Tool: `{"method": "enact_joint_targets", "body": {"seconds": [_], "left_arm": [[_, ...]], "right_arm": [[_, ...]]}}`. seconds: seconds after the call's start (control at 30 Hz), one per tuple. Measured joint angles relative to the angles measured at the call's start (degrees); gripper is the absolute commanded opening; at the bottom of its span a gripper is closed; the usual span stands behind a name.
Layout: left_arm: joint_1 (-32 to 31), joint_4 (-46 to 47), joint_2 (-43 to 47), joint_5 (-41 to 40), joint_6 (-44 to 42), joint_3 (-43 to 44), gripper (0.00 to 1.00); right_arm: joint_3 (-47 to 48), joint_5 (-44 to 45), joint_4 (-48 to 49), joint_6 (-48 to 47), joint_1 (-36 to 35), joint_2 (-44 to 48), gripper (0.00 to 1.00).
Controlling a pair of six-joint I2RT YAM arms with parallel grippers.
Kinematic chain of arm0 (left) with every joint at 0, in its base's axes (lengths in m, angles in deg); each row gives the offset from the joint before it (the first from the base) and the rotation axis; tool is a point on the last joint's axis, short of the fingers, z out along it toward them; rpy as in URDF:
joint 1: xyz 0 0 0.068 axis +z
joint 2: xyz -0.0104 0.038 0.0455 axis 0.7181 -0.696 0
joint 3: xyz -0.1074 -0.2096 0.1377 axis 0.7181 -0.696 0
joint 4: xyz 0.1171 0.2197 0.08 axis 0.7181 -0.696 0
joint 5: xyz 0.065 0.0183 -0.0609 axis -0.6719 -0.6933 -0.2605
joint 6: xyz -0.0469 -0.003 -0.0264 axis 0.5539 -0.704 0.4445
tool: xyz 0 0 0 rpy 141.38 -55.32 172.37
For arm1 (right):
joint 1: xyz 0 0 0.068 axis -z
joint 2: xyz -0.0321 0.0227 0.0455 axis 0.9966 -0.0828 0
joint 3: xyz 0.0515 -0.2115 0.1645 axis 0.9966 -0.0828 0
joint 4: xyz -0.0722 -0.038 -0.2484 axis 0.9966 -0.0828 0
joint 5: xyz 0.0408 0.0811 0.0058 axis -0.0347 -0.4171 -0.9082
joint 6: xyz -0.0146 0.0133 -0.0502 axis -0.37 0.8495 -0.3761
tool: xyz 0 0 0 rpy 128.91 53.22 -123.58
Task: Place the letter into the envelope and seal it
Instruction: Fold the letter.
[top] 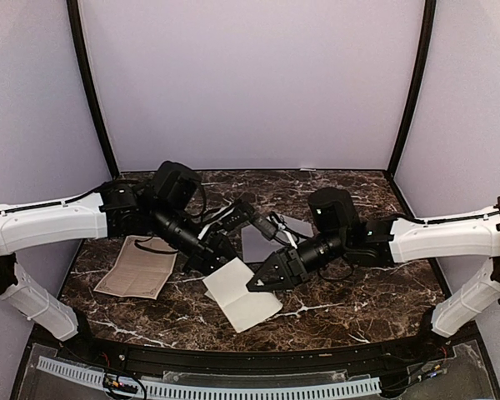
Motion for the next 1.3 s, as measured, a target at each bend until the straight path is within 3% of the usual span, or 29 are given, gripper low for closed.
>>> {"method": "enact_joint_targets", "body": {"seconds": [0.27,0.33,0.43,0.5,0.57,0.7,0.83,1.1,1.17,1.3], "left_arm": [[0.00,-1.03,-0.52,-0.02,-0.31,0.11,0.01],[0.02,-1.31,-0.76,-0.17,-0.24,0.20,0.12],[0.09,-1.31,-0.85,-0.98,0.02,0.42,0.47],[0.74,-0.85,-0.81,-2.05,1.01,0.48,0.63],[1.92,0.11,-0.50,-2.93,2.25,0.37,0.73],[7.41,5.55,3.74,-4.96,7.65,-2.64,0.82],[11.98,13.27,11.65,-8.87,14.32,-7.63,0.85],[12.24,32.35,21.03,-12.41,29.38,-16.92,0.87],[12.24,36.70,20.63,-11.21,33.51,-18.69,0.83],[12.11,42.45,18.29,-7.65,38.53,-19.69,0.64]], "right_arm": [[-0.59,-0.37,1.01,0.22,-0.15,0.02,0.00],[-0.68,-0.31,1.18,0.07,-0.24,0.15,0.00],[-0.85,0.20,1.03,-0.07,-0.24,0.63,0.00],[-1.07,0.94,0.92,-0.17,-0.24,1.31,0.00],[-1.49,2.21,0.74,-0.24,-0.17,2.34,0.00],[-2.89,6.75,0.63,-0.24,0.55,5.88,0.00],[-4.83,13.33,3.50,-0.11,1.38,11.06,0.00],[-7.32,23.61,17.88,0.39,1.42,15.39,0.00],[-7.32,24.65,19.87,0.22,1.42,15.37,0.00],[-6.73,25.03,22.08,-0.26,1.42,14.43,0.00]]}}
